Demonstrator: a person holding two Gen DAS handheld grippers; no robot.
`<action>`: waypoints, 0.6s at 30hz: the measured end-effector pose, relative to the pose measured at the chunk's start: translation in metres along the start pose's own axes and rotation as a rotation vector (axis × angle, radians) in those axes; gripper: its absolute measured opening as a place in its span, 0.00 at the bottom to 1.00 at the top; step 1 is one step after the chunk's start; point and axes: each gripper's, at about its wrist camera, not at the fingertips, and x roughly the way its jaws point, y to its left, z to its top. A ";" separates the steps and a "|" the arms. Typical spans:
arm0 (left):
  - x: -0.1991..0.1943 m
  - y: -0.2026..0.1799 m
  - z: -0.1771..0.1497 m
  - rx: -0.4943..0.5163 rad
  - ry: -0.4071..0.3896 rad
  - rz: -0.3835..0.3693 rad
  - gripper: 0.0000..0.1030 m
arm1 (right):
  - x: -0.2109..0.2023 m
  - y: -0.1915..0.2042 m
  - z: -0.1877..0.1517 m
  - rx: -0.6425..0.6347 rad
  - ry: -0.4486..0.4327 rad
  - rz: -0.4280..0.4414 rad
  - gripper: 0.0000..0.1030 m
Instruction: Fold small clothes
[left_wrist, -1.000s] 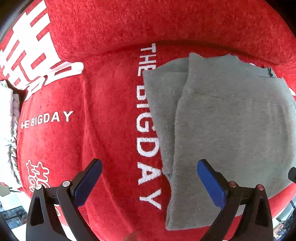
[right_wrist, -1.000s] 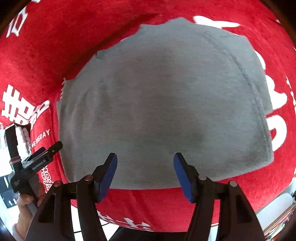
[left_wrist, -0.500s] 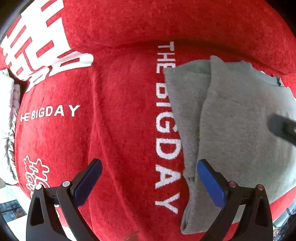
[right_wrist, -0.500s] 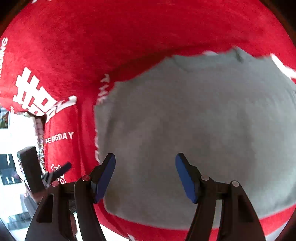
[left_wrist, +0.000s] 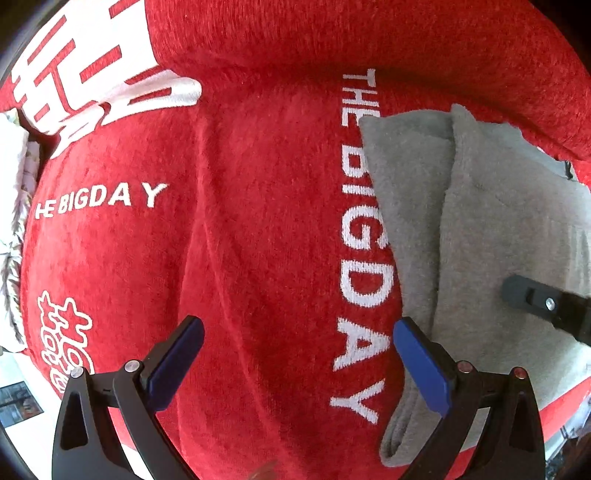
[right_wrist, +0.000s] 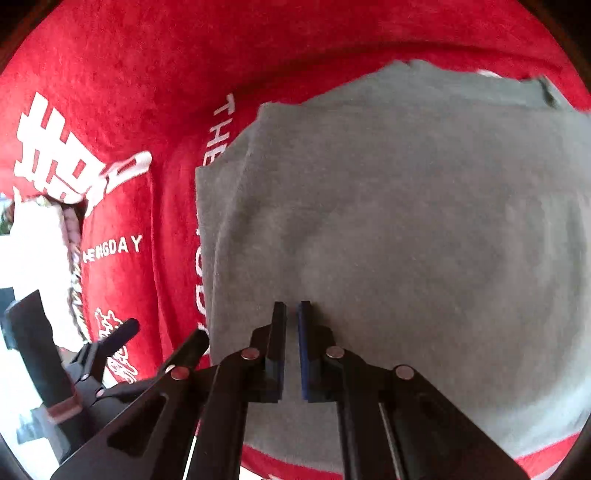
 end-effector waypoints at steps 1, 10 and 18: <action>0.000 -0.001 0.000 -0.001 -0.003 0.000 1.00 | -0.002 -0.002 -0.002 0.010 -0.002 0.011 0.18; -0.004 -0.002 0.005 0.004 -0.012 -0.029 1.00 | -0.021 -0.016 -0.021 0.050 -0.033 0.075 0.63; 0.003 0.003 0.010 -0.021 0.020 -0.041 1.00 | -0.034 -0.044 -0.049 0.160 -0.028 0.186 0.73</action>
